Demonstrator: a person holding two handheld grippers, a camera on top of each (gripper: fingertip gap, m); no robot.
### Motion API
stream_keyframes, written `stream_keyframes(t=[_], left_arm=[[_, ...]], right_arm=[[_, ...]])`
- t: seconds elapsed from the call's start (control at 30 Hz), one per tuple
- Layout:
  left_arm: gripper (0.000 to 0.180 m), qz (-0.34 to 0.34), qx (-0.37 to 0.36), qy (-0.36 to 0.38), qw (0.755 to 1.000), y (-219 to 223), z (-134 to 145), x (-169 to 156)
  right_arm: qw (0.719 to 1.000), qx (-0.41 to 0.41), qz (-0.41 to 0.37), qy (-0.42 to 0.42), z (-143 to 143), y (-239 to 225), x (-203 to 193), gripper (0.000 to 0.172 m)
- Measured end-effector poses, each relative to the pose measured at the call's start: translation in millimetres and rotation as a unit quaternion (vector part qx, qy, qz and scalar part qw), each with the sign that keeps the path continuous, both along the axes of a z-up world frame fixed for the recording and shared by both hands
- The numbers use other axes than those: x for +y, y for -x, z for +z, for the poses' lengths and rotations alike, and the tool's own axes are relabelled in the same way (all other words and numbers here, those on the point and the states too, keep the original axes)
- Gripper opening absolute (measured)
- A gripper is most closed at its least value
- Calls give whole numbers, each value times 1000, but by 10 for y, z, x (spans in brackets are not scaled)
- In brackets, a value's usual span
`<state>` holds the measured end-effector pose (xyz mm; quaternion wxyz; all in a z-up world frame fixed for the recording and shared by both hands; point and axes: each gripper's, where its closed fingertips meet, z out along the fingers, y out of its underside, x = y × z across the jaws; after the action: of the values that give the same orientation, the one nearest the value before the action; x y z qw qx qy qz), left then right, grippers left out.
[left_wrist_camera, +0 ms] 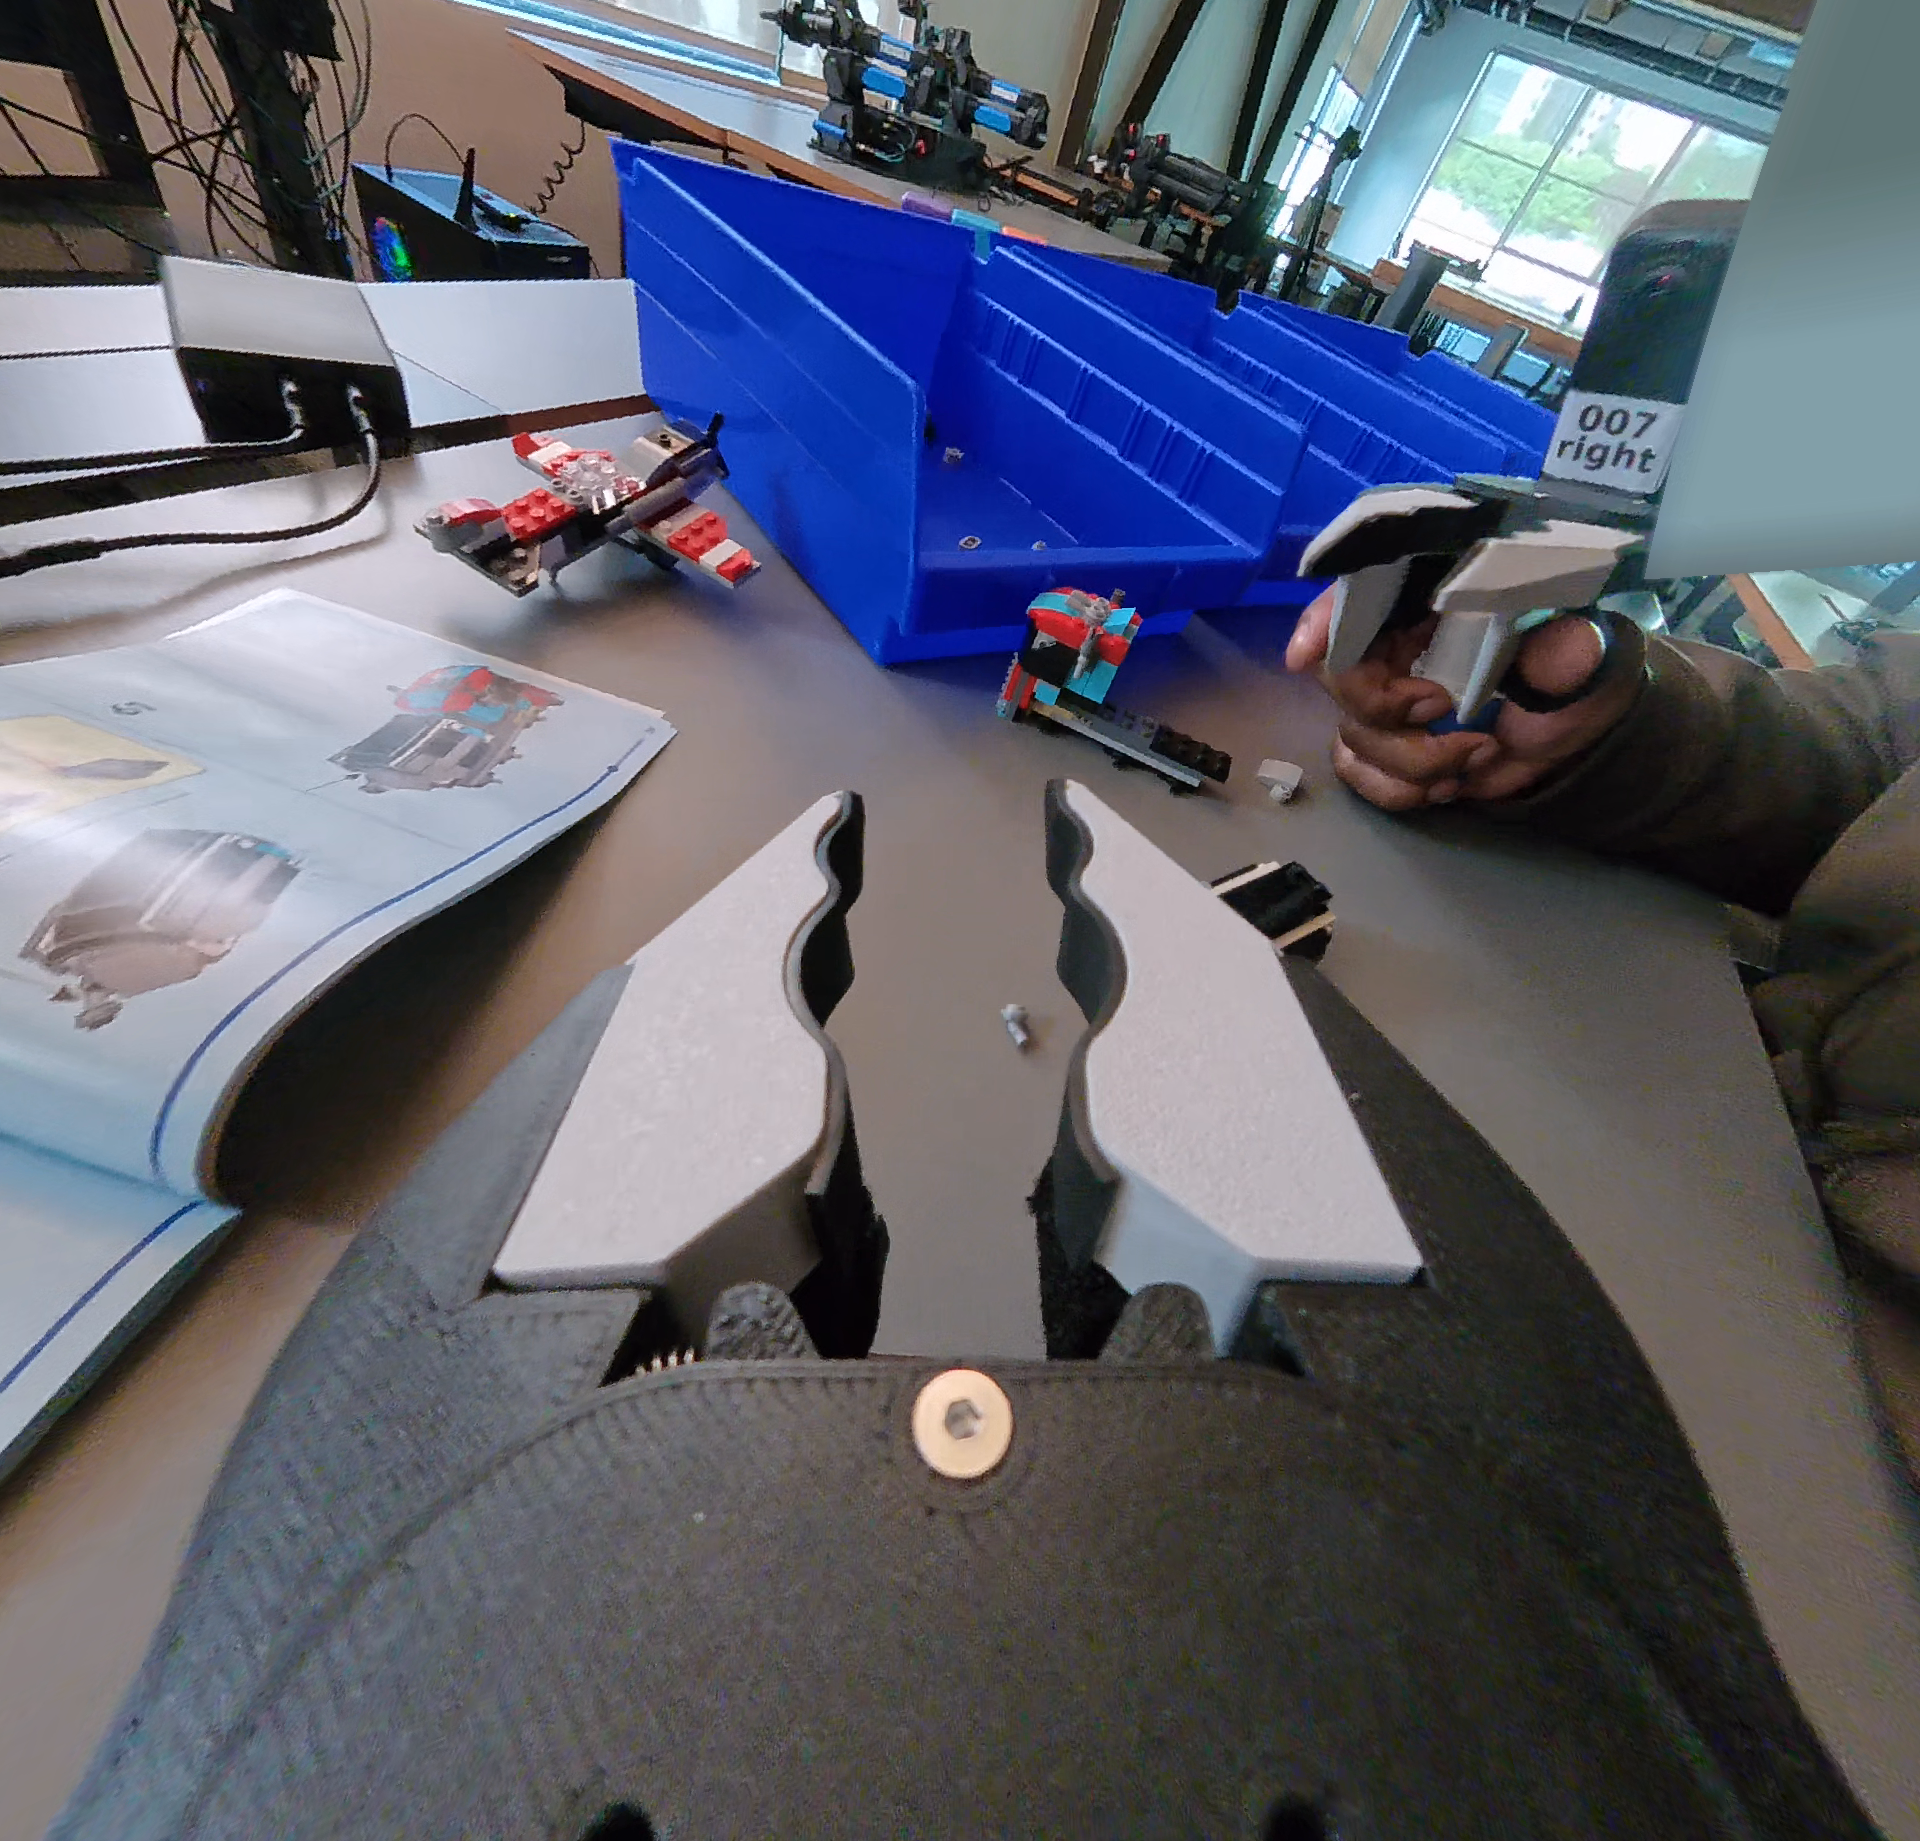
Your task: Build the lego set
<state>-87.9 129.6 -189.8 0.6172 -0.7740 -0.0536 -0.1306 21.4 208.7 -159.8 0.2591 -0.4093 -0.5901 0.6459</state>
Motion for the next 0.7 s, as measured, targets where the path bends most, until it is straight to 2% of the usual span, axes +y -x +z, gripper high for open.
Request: stream_keyframes(t=[0.3, 0.7], left_arm=[[35, -25, 19, 63, 998, -173, -185, 119], [34, -10, -2, 35, 999, -144, -107, -28]], right_arm=[[1000, 8, -3, -22, 49, 5, -213, 38], [1000, -6, -4, -22, -51, 8, -221, 37]])
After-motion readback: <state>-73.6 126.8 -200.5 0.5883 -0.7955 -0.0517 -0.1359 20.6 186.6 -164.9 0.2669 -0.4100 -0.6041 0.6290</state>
